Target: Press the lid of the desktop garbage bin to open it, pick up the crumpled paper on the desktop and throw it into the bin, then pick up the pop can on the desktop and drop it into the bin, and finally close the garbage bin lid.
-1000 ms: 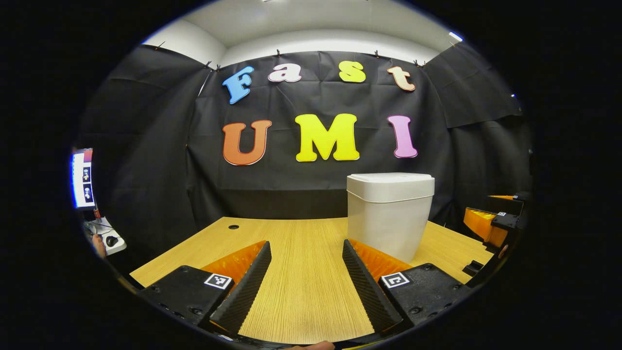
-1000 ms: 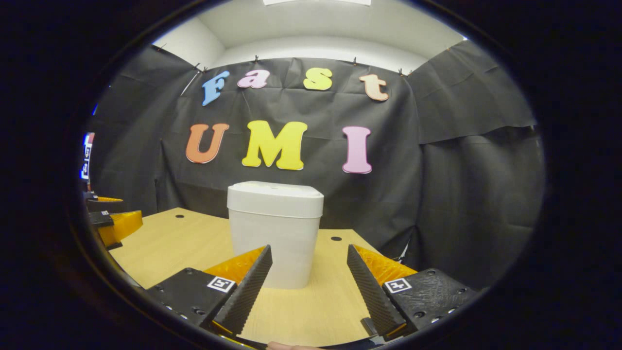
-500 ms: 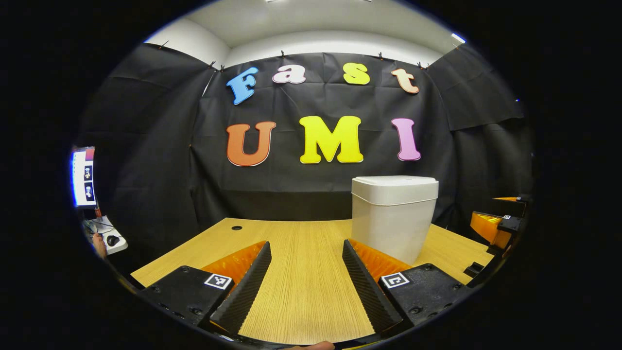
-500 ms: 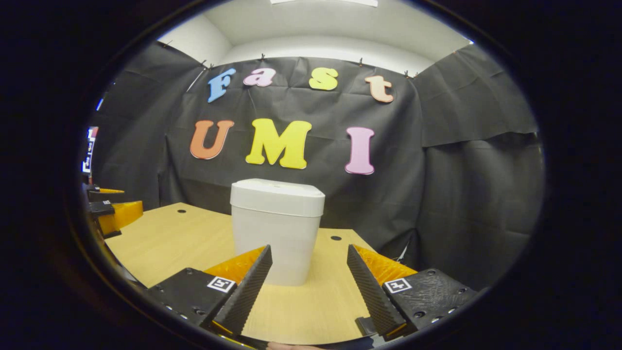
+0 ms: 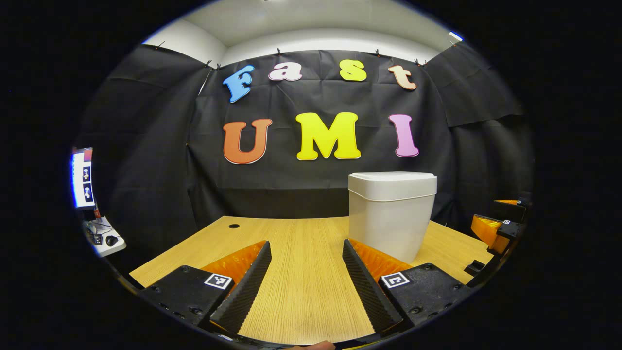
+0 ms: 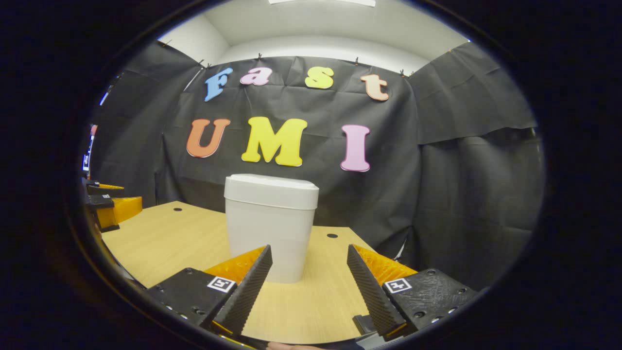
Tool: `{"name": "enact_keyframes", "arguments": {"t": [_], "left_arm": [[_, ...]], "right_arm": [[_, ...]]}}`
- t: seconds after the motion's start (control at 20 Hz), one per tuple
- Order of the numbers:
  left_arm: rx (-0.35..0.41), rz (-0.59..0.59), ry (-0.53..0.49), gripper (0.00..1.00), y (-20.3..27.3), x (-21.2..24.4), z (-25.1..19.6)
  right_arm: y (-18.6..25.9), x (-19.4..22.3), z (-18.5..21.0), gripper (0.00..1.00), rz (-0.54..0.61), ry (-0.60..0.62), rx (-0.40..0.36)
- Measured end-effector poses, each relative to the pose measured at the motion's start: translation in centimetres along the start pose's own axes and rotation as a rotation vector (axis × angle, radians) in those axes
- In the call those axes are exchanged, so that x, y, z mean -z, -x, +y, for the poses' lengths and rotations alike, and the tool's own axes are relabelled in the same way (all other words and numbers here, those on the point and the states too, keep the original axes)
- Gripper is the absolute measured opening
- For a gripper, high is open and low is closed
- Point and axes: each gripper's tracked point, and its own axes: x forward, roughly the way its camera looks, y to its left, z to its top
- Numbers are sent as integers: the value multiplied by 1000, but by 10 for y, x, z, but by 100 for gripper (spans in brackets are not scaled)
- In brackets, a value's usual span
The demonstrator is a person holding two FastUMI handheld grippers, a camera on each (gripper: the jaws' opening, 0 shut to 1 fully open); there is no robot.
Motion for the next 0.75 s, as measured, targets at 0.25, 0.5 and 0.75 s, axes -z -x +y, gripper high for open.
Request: {"name": "enact_keyframes", "arguments": {"t": [0.25,0.5,0.75], "left_arm": [[28,-22,8,95,7,-5,-13],[35,-15,-5,95,7,-3,-19],[18,0,-11,95,4,1,-14]], "right_arm": [[1,-12,-9,98,-26,-21,29],[-4,-7,0,95,-10,-41,9],[-4,-1,3,98,1,-13,2]]}}
